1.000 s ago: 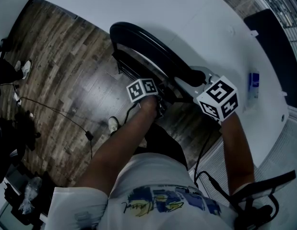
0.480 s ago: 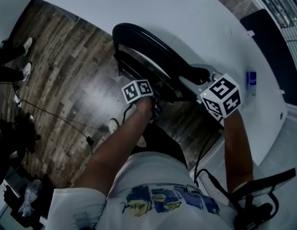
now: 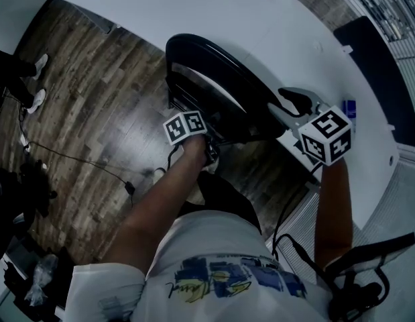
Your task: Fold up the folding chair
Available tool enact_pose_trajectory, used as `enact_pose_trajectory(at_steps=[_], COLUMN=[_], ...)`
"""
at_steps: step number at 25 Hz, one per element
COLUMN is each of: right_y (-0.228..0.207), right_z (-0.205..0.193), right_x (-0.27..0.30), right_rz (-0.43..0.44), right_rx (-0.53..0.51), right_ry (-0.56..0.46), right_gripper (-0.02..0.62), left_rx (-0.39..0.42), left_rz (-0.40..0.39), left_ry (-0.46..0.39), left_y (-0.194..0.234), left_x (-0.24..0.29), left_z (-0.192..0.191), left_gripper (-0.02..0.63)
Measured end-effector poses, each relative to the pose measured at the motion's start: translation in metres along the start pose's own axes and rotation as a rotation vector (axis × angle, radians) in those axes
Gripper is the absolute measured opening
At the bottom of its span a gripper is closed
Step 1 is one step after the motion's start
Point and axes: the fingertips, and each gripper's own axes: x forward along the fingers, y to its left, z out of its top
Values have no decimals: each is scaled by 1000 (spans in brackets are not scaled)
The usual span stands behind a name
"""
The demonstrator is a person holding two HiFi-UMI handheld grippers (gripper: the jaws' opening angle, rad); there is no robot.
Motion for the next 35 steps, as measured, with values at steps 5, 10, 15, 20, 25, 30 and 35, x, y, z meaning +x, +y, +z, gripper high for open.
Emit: enact_pose_trajectory(at_steps=[5, 10, 15, 20, 25, 30, 35], right_y=[-10, 10, 48, 95, 155, 212, 269], right_z=[16, 14, 7, -4, -16, -26, -40], right_x=[-25, -35, -47, -53, -50, -46, -47], right_rz=[-131, -234, -333, -405, -453, -500, -565], right_rx=[66, 91, 191, 281, 357, 414, 473], right_ry=[-78, -102, -154, -206, -223, -243, -257], right_gripper=[169, 170, 169, 160, 146, 83, 6], left_rx=[48, 168, 371, 600, 831, 1034, 1113], left_rz=[-22, -54, -91, -164, -223, -279, -338], left_ry=[-12, 3, 27, 41, 27, 24, 74], left_y=[-3, -14, -27, -44, -55, -59, -50], left_x=[-20, -48, -97, -151, -214, -270, -308], left_z=[12, 21, 28, 34, 31, 19, 0], left_gripper=[196, 196, 195, 193, 150, 95, 3])
